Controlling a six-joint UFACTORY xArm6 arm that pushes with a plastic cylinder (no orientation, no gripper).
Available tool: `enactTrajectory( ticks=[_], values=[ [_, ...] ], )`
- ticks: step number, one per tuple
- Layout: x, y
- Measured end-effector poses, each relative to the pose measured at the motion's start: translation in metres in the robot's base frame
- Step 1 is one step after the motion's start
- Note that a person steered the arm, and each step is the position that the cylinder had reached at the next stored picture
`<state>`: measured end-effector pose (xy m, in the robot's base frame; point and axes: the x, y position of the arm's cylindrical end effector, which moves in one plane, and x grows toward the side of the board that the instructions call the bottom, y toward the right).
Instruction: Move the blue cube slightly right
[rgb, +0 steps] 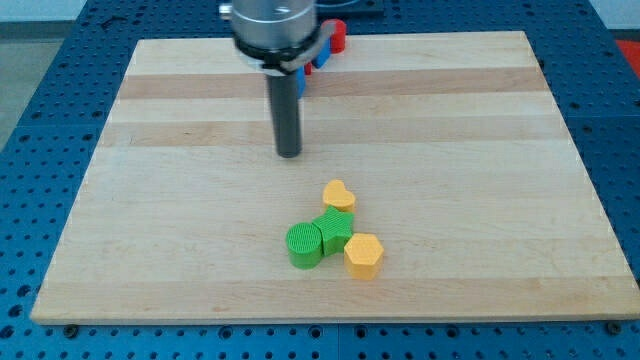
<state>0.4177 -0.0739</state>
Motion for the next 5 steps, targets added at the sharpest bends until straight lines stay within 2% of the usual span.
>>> enactTrajectory(
  ticks=[1,3,4,5],
  values=[
    [-0.015,-0.040],
    [-0.096,-0.074],
    [-0.146,-0.056],
    [-0.167,-0.015]
  ],
)
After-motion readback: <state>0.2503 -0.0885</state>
